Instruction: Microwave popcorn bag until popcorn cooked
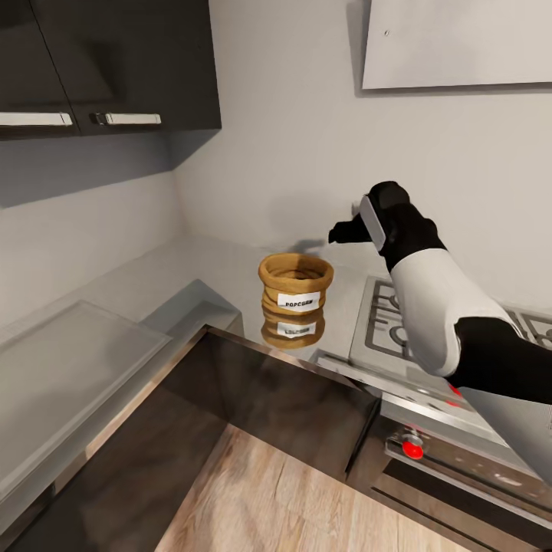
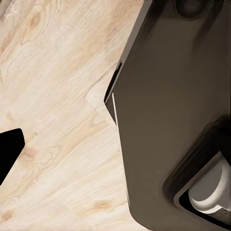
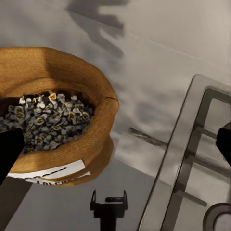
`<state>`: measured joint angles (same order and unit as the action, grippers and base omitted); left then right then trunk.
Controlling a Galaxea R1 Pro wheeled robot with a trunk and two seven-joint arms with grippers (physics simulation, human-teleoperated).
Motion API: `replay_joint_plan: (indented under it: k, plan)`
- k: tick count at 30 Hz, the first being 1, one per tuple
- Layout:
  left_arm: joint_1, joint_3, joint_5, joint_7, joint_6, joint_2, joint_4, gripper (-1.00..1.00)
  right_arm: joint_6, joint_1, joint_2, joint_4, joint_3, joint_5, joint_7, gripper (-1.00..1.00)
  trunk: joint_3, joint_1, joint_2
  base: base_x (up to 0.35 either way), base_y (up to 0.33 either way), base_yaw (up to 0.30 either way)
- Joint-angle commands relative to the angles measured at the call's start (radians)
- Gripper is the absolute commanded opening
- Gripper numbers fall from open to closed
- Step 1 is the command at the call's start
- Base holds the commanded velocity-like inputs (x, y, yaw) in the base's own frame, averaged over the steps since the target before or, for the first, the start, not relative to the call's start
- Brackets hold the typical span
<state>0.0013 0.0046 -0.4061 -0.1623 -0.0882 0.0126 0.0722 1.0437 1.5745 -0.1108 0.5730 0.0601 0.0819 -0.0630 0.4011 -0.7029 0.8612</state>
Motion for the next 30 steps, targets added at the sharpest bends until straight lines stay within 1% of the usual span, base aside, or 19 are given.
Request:
replay_joint_plan:
  k: [1, 5, 10, 16, 26, 30]
  plan:
    - [0.0, 0.001, -0.005, -0.003, -0.002, 0.001, 0.001, 1.0, 0.003, 0.002, -0.004, -0.003, 0.006, 0.011, 0.003, 1.0, 0.001, 0.0, 0.001, 0.0, 0.0, 0.0]
    - [0.0, 0.003, -0.008, -0.002, -0.002, 0.001, 0.003, 1.0, 0.003, 0.004, -0.007, -0.007, 0.006, 0.007, 0.002, 1.0, 0.001, 0.0, 0.001, 0.0, 0.0, 0.0]
    - [0.0, 0.009, -0.012, -0.005, -0.002, 0.001, 0.002, 1.0, 0.003, 0.004, -0.003, -0.007, 0.006, 0.006, 0.002, 1.0, 0.001, 0.0, 0.001, 0.0, 0.0, 0.0]
    - [0.0, 0.007, -0.008, -0.003, 0.0, 0.007, 0.001, 1.0, 0.003, 0.004, 0.0, -0.007, 0.006, 0.011, 0.002, 1.0, 0.001, 0.0, 0.001, 0.008, -0.001, 0.0]
    - [0.0, 0.0, 0.0, -0.002, 0.001, 0.009, 0.001, 1.0, 0.003, 0.004, 0.002, -0.007, 0.006, 0.013, 0.001, 1.0, 0.001, 0.0, 0.001, 0.215, -0.139, 0.0]
    - [0.0, 0.0, -0.001, -0.002, 0.001, 0.009, 0.001, 1.0, 0.003, 0.004, -0.002, -0.007, 0.004, 0.017, 0.0, 1.0, 0.001, 0.0, 0.001, 0.248, -0.161, 0.0]
